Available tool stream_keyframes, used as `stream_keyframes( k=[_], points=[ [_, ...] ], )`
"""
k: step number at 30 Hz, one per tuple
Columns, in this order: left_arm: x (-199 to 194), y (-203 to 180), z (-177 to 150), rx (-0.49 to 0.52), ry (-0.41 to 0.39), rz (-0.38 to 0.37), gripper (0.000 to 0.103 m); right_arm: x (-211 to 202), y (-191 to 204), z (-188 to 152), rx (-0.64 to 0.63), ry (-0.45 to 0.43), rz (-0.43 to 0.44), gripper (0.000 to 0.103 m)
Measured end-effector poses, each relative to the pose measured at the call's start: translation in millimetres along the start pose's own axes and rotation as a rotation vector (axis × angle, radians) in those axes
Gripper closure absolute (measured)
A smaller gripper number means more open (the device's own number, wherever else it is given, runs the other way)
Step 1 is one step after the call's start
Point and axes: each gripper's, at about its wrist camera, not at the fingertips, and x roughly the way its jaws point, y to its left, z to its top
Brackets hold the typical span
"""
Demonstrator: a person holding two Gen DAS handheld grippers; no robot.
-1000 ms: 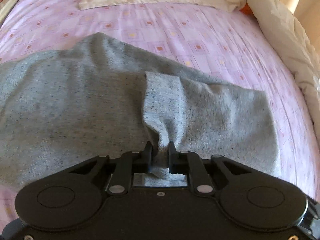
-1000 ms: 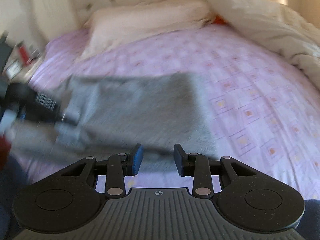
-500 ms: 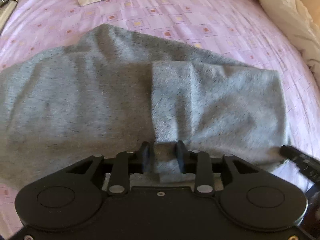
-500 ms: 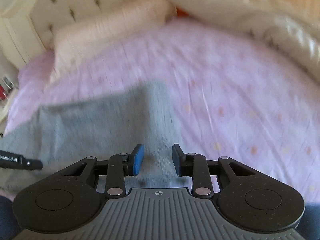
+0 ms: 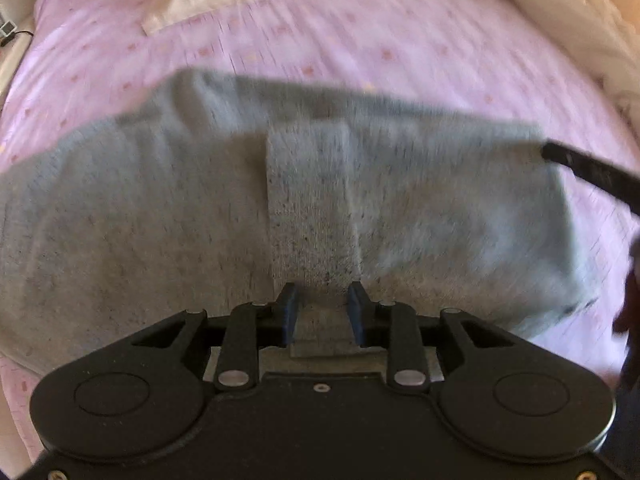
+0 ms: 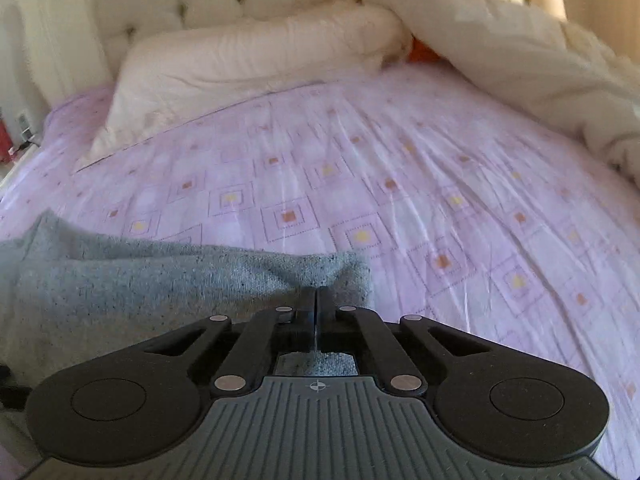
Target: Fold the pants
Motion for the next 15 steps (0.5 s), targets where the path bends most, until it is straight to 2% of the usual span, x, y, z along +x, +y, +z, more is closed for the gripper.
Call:
stream_keyframes(
  k=[2,4,5,7,10,14,15],
  points=[
    [0,-2,-5,0.026,-0.026,0.030,0.052,-3,7,-9,-0.058,-0.033,-0.011,0.102],
    [0,-1,-7,0.031,-0.031,0.063,0.039,-3,8,-15,-0.064,-0.056,-0.009,0.102],
    [1,1,-7,0.020,-0.030,0.074,0.035,-3,6,-14,-0.041,-0.055,0.000,0.102],
    [5,10,-6,-0.028,-0.014,0.088,0.015,-3,-3,-13,0.040,-0.052,0.031,0.102],
    [11,29,-6,-0.128,0.018,0.062,0.003,1,-16,-10,0.154,-0.047,0.087,0.101],
    [7,35,-12,-0.149,0.007,0.041,0.004,5,-26,-8,0.243,-0.024,0.131,0.101],
    [4,35,-13,-0.138,-0.003,0.037,0.010,5,-27,-8,0.251,-0.025,0.134,0.101]
  ],
)
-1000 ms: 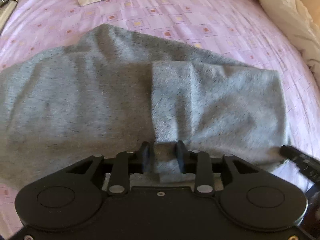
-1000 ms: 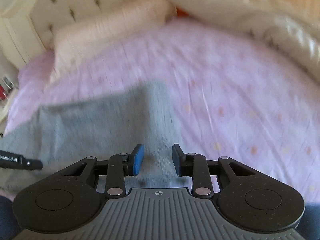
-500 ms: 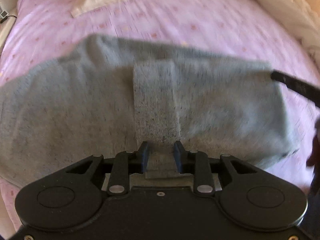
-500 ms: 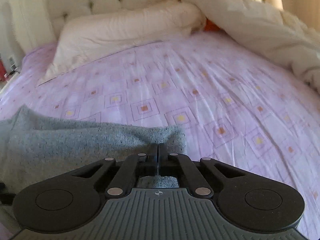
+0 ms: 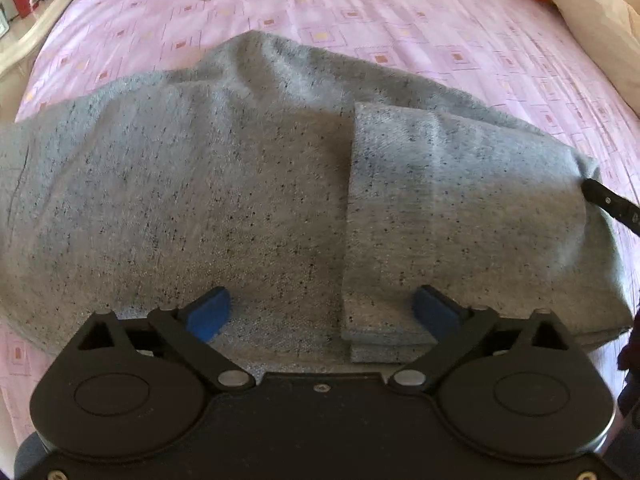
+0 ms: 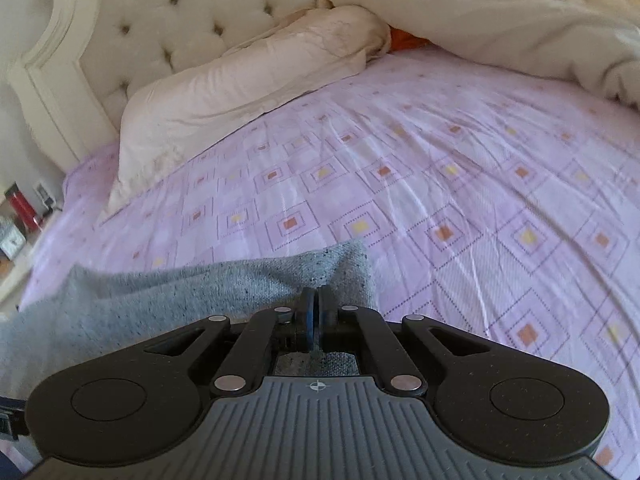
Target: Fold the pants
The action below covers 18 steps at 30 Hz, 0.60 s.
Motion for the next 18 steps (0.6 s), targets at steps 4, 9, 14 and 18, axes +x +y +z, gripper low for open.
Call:
stream_keyframes(
  k=[4,9,14,18],
  points=[
    [-23,4,0,-0.014,-0.043,-0.021,0.035,-3,6,0,-0.030,0.008,-0.003,0.100],
    [-65,33,13,-0.108,-0.158,-0.007,0.034,-19,35,-5,-0.149,-0.055,0.015,0.100],
    [-92,91,25,-0.148,-0.238,0.068,0.033,-23,64,-15,-0.258,-0.088,0.073,0.100],
    [-90,144,24,-0.180,-0.221,0.126,0.032,-22,84,-23,-0.311,-0.092,0.096,0.100]
  ],
)
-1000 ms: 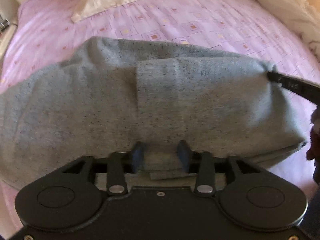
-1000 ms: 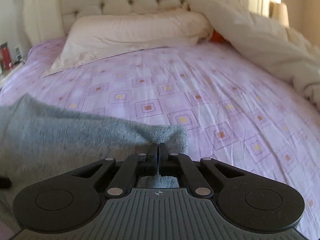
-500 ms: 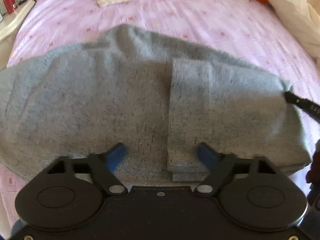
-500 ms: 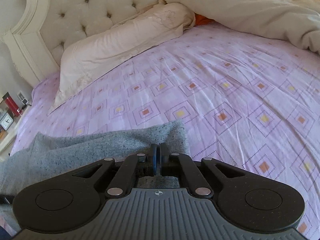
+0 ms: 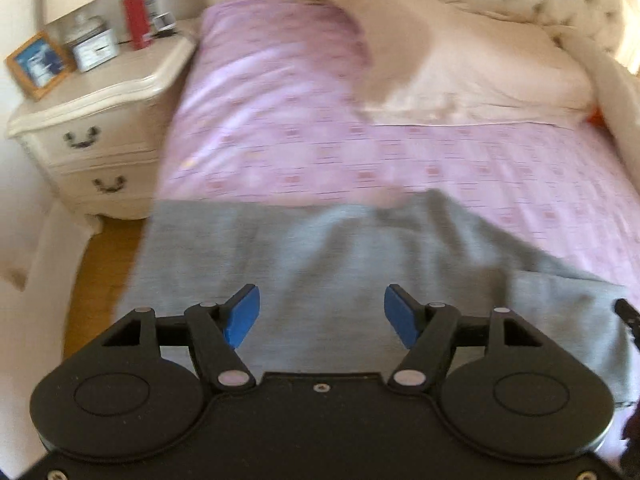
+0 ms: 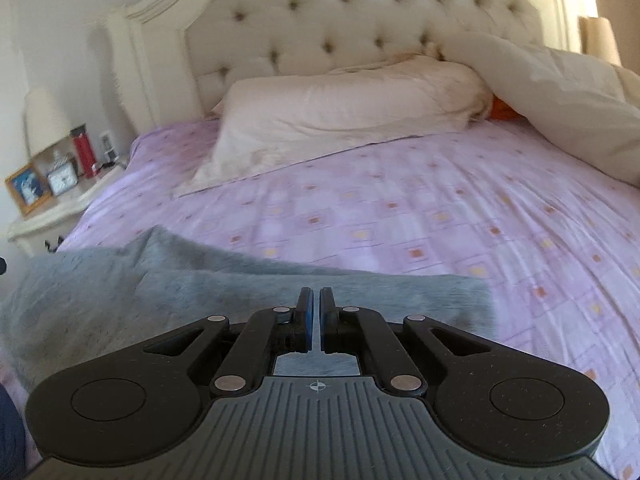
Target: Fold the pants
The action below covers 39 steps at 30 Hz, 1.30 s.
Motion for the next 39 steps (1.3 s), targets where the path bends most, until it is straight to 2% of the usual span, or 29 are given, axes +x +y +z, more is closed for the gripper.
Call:
stream_keyframes(
  k=[7,13,18,22,31,34,35,36,37,38,39],
  points=[
    [12,78,-33,-0.165,0.049,0.019,0.032,9,29,-10,-0.111,0.038,-0.023,0.100],
    [23,111,-70,-0.288,0.095,-0.077,0.028,11,44,-18,-0.140,0.052,-0.042,0.100],
    [48,124,-84,-0.398,0.128,-0.161,0.028,10,50,-20,-0.126,0.063,-0.047,0.100],
    [55,133,-82,-0.482,0.086,-0.194,0.025,12,56,-23,-0.138,0.069,-0.046,0.100],
    [71,149,-66,-0.610,-0.001,-0.201,0.015,8,61,-23,-0.129,0.072,-0.018,0.100],
    [76,153,-66,-0.669,-0.027,-0.186,0.015,7,61,-22,-0.121,0.070,-0.003,0.100],
    [76,154,-66,-0.693,-0.032,-0.182,0.016,7,61,-21,-0.115,0.068,0.002,0.100],
    [74,155,-66,-0.711,-0.036,-0.171,0.027,6,60,-21,-0.109,0.065,0.005,0.100],
    [72,155,-65,-0.721,-0.033,-0.142,0.043,6,60,-20,-0.103,0.062,0.010,0.100],
    [70,154,-64,-0.716,-0.029,-0.141,0.050,5,59,-19,-0.096,0.059,0.015,0.100],
    [67,153,-61,-0.708,-0.031,-0.152,0.062,5,58,-18,-0.088,0.055,0.020,0.100]
  ],
)
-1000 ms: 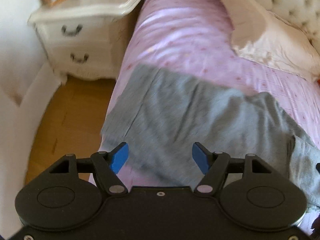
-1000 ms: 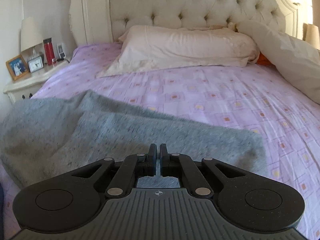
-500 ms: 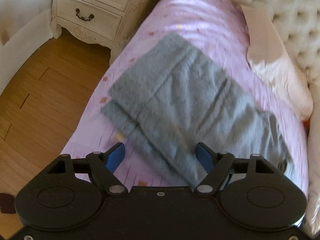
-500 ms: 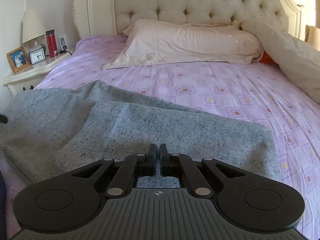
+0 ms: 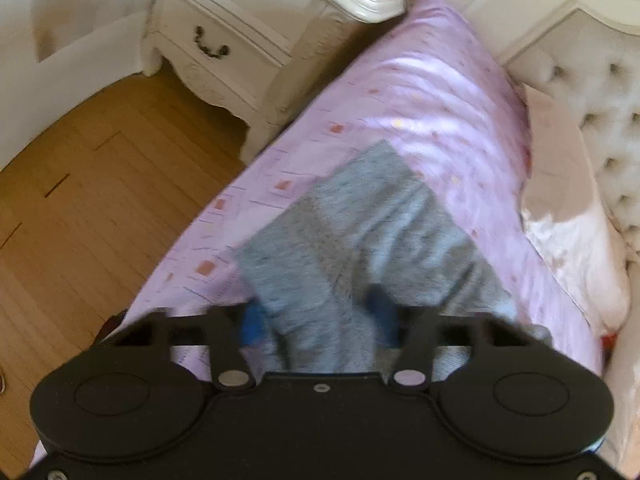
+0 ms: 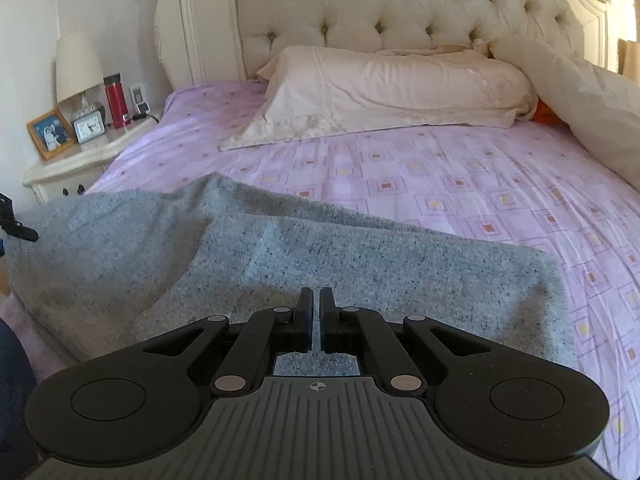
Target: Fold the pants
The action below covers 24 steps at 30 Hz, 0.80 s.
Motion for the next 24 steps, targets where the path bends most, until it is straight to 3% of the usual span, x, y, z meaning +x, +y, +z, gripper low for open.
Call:
stream_keyframes(
  k=[3,7,11,15,17,20,24],
  points=[
    [-18,-20,1,0.080,-0.029,0.027,0.070,-3,-4,4,0.029,-0.012,0.012,0.100],
    [-52,-71,-5,0.238,-0.099,0.037,0.072,-6,-14,10,0.083,-0.033,0.019,0.100],
    [-92,-137,-28,0.434,-0.181,-0.010,0.072,-9,-27,15,0.142,-0.050,0.025,0.100],
    [-122,-205,-76,0.641,-0.228,-0.109,0.074,-11,-41,19,0.188,-0.057,0.020,0.100],
    [-124,-231,-105,0.715,-0.204,-0.174,0.074,-12,-50,21,0.219,-0.054,0.018,0.100],
    [-112,-260,-152,0.810,-0.104,-0.270,0.081,-9,-65,22,0.279,-0.022,0.051,0.100],
    [-77,-280,-205,0.910,0.015,-0.272,0.081,-4,-85,18,0.396,0.030,0.084,0.094]
  ],
)
